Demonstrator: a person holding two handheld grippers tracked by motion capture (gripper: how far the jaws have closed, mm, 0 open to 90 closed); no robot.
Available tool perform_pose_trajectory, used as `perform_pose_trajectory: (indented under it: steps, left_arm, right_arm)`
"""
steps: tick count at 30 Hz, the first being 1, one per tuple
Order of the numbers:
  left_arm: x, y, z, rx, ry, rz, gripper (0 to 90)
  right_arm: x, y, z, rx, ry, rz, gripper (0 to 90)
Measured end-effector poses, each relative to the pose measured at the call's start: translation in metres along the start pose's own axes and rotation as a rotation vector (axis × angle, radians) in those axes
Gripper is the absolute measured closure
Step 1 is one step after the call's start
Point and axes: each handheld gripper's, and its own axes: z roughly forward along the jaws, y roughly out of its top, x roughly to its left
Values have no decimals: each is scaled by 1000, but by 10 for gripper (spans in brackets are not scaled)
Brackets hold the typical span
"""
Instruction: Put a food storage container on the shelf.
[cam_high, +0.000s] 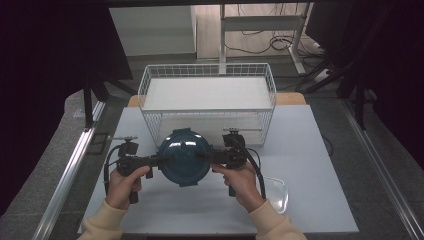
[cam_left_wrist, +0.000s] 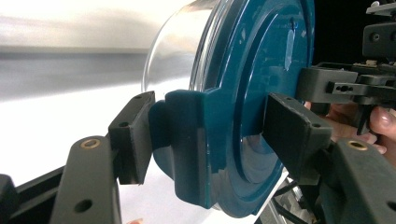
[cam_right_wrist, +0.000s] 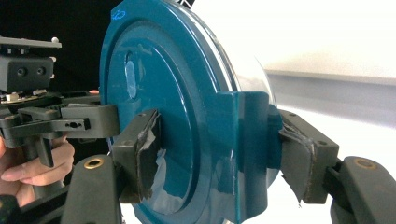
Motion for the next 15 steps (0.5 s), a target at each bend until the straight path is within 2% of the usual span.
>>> perform_pose_trajectory:
  steps: [15]
  left_arm:
    - [-28,29,8,1,-16,55,361]
  right_arm:
    - [0,20,-34,-44,-7,-27,357]
